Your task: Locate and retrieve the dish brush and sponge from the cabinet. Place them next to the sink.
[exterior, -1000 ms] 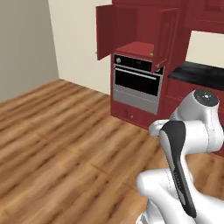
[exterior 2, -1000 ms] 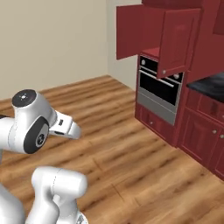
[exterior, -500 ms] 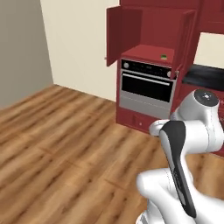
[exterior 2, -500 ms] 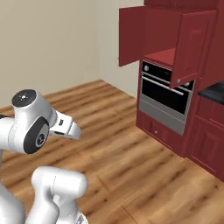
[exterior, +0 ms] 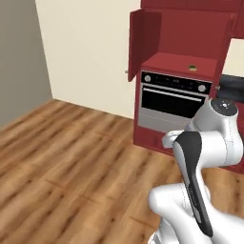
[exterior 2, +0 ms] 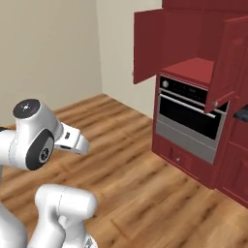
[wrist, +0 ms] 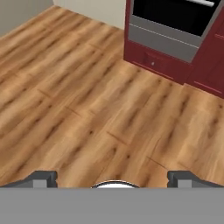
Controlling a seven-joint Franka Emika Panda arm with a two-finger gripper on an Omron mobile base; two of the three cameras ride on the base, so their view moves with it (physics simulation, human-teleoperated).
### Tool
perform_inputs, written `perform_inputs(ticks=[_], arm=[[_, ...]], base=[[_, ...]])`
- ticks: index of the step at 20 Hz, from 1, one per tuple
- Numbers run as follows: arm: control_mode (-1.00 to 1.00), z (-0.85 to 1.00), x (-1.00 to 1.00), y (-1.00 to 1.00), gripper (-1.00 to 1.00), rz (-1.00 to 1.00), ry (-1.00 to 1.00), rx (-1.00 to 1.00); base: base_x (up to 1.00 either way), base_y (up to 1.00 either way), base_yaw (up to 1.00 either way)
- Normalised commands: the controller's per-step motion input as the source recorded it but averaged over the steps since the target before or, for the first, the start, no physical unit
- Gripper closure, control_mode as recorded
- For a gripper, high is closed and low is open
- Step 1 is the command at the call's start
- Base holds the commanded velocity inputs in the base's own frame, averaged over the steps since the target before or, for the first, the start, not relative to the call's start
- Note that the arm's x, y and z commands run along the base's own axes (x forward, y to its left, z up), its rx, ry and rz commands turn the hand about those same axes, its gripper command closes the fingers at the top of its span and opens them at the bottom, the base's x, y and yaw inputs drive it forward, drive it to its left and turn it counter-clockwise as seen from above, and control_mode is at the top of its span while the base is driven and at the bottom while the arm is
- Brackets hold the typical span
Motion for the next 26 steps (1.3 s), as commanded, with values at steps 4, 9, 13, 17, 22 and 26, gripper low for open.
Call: perform_inputs(ticks=[4, 9, 13, 17, 22, 26], arm=[[1.00, 0.00, 0.00, 0.00, -1.00, 0.00, 0.00, 0.00], [1.00, 0.00, 0.00, 0.00, -1.00, 0.00, 0.00, 0.00], [1.00, 0.00, 0.00, 0.00, -1.00, 0.00, 0.00, 0.00], [1.00, 0.00, 0.00, 0.00, -1.00, 0.00, 0.00, 0.00], [1.00, 0.00, 0.00, 0.00, -1.00, 0.00, 0.00, 0.00], [1.00, 0.00, 0.00, 0.00, -1.00, 0.00, 0.00, 0.00]], base=[[0.64, 0.11, -0.25], [0.53, 0.00, -0.24], [0.35, 0.20, -0.37], [0.36, 0.24, -0.39], [0.43, 0.28, -0.37], [0.43, 0.28, -0.37]])
